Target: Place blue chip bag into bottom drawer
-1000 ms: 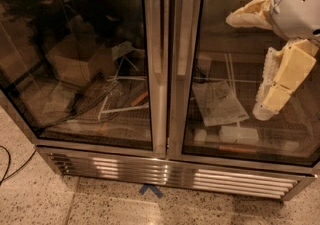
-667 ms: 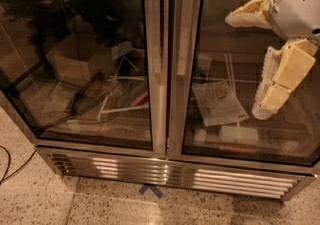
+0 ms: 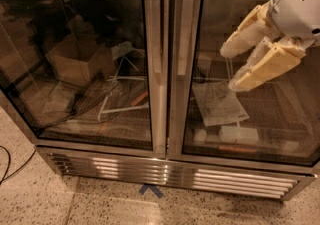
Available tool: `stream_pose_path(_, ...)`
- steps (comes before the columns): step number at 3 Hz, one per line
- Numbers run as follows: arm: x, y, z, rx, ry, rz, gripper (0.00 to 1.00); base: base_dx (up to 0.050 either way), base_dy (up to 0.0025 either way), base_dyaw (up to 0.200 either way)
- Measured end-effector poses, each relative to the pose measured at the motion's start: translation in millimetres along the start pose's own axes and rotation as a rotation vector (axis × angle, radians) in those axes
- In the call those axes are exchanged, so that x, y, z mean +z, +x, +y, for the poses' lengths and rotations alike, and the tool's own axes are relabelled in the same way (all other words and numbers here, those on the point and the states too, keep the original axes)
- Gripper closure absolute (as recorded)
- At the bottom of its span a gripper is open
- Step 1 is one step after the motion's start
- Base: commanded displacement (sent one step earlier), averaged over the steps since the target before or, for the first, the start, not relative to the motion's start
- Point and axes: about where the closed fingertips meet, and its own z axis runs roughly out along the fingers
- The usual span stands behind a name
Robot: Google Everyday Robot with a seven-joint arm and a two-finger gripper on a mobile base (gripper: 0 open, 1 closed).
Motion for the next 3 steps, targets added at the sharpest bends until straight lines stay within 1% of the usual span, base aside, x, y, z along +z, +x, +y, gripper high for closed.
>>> stream_pose_path(1,0,0,0,0.000,0.000,0.000,0.80,0.000,0.00000,0.000)
stream_pose_path(2,0,0,0,0.000,0.000,0.000,1.00,0.000,0.00000,0.000)
stream_pose_path(3,7,-12,1,-0.007,0.027,0.005,1.00,0.000,0.00000,0.000)
